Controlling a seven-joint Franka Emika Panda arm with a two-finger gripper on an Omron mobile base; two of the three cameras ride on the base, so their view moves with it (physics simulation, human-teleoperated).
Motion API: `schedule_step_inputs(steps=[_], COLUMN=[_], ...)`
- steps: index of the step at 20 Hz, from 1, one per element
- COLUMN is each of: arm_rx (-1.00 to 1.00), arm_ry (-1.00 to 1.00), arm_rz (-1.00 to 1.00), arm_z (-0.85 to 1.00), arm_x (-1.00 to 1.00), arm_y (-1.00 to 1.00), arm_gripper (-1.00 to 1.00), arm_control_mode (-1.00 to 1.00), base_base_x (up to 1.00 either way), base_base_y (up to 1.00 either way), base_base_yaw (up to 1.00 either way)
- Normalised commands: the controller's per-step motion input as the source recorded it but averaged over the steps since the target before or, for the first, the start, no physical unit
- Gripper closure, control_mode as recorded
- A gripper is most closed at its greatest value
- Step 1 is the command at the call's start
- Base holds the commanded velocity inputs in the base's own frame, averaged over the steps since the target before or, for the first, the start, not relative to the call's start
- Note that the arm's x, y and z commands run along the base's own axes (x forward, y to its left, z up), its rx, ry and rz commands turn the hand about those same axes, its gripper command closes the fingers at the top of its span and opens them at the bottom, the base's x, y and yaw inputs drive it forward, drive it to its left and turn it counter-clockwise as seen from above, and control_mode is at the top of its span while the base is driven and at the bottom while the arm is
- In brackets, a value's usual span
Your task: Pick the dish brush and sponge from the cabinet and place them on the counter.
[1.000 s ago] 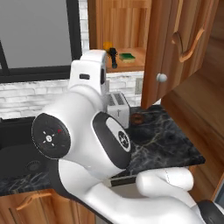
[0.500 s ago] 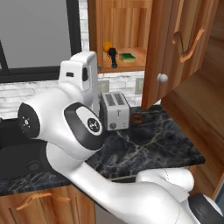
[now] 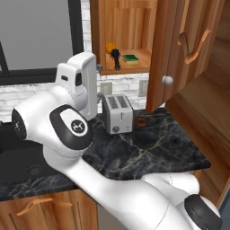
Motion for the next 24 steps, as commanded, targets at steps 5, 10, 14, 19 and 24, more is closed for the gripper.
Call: schedule_step_inputs(steps=[5,10,14,19,24], arm_rx=[0.0,0.0,0.0,0.02,0.07], arm_ry=[-0.2,-0.18,-0.19,-0.14,-0.05], arm_rz=[-0.09,-0.15,-0.2,-0.25,-0.22], arm_z=[0.04,0.08,0.06,0.03,0.07], arm_x=[0.09,0.25,0.14,0.0,0.0], arm_y=[0.0,0.0,0.0,0.0,-0.02], arm_gripper=[-1.0,-1.0,-1.0,-1.0,-1.0], arm_control_mode=[-1.0,-1.0,-1.0,-1.0,-1.0], base_base_x=[0.0,0.0,0.0,0.0,0.0], base_base_y=[0.0,0.0,0.0,0.0,0.0], base_base_yaw=[0.0,0.0,0.0,0.0,0.0])
